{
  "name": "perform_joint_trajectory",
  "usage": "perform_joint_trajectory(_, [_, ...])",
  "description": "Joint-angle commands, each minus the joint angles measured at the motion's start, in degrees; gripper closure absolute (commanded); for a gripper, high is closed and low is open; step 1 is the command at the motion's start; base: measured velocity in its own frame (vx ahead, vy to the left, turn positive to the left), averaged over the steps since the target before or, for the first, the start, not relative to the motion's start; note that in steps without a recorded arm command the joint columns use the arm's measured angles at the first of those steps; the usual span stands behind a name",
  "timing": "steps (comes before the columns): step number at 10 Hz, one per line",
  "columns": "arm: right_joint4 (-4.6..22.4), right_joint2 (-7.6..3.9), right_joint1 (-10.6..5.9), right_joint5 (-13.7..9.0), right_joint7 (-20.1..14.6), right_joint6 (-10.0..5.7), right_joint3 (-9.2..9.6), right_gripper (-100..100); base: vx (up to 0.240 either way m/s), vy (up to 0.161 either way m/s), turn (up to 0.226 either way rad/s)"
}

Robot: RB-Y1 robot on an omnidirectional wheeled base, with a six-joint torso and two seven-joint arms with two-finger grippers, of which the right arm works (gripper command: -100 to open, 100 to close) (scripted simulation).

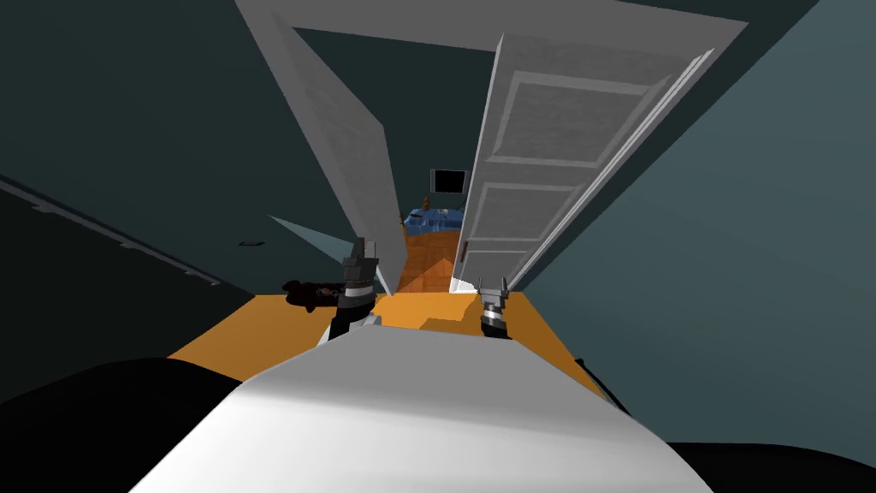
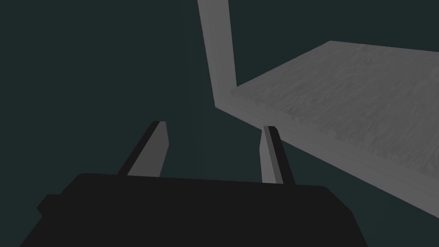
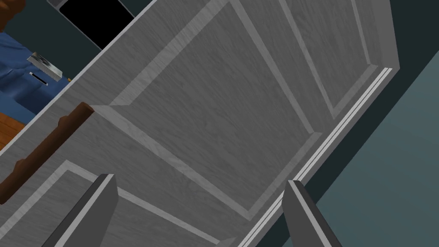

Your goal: Push the door open

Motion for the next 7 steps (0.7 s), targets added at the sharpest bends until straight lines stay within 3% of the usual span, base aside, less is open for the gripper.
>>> perform_joint_trajectory(1, [1.60,0.14,-0.20,-1.30,-1.33,-1.06,0.56,-100,0.073,-0.057,0.172])
perform_joint_trajectory(3, [3.68,0.25,-0.43,-2.89,-2.95,-2.33,1.18,-100,0.079,-0.058,0.183])
perform_joint_trajectory(5, [6.79,0.41,-0.79,-5.29,-5.37,-4.23,2.12,-100,0.108,-0.084,0.309])
perform_joint_trajectory(7, [8.83,0.57,-1.02,-6.86,-6.96,-5.48,2.74,-100,0.089,-0.074,0.137])
